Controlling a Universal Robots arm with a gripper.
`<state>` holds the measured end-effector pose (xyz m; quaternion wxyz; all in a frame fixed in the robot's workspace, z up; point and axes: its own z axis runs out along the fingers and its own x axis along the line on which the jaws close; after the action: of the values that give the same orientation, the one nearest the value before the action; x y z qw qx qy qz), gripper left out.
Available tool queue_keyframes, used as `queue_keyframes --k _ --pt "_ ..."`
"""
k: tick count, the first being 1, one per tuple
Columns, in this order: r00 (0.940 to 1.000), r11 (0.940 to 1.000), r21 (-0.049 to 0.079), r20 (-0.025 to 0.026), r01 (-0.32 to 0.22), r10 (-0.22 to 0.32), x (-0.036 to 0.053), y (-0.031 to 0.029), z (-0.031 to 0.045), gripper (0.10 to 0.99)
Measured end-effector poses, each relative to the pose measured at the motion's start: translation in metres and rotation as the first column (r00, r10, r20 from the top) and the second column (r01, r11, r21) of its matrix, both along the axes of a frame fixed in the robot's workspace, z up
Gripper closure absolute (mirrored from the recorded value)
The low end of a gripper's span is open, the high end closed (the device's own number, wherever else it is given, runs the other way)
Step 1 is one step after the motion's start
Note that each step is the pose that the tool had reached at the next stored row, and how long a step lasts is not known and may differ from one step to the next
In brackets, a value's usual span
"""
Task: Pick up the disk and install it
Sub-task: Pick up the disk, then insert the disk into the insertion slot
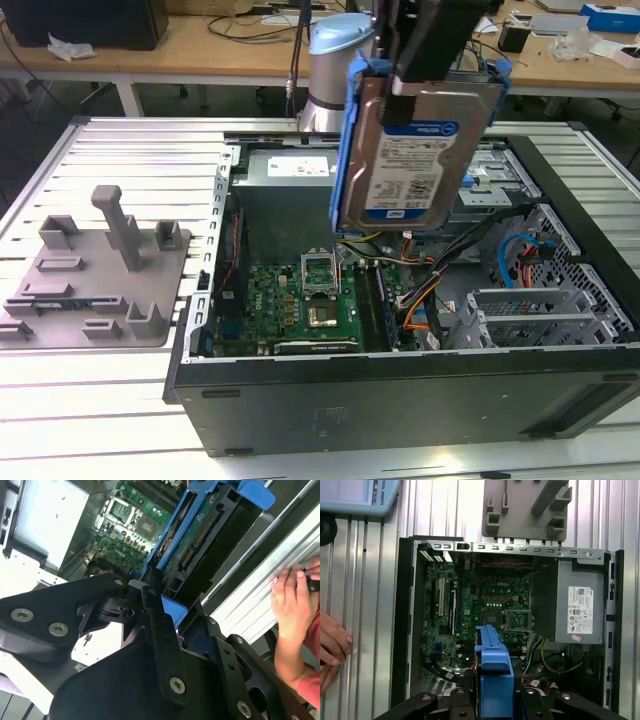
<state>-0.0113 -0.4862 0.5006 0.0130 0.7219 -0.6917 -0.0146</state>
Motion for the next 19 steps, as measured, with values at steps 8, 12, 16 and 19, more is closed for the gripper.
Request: queue_keyframes --k 8,12,16,19 --pt "1.0 1.0 0.0 0.0 0.0 0.0 0.0005 0.0 0.0 0.718" --pt "1.0 1.0 0.0 0.0 0.0 0.0 0.0006 0.0 0.0 0.718" --pt "1.0 1.0 0.0 0.0 0.0 0.0 0.0007 0.0 0.0 0.718" --pt "1.0 1.0 0.0 0.0 0.0 0.0 0.0008 0.0 0.0 0.718"
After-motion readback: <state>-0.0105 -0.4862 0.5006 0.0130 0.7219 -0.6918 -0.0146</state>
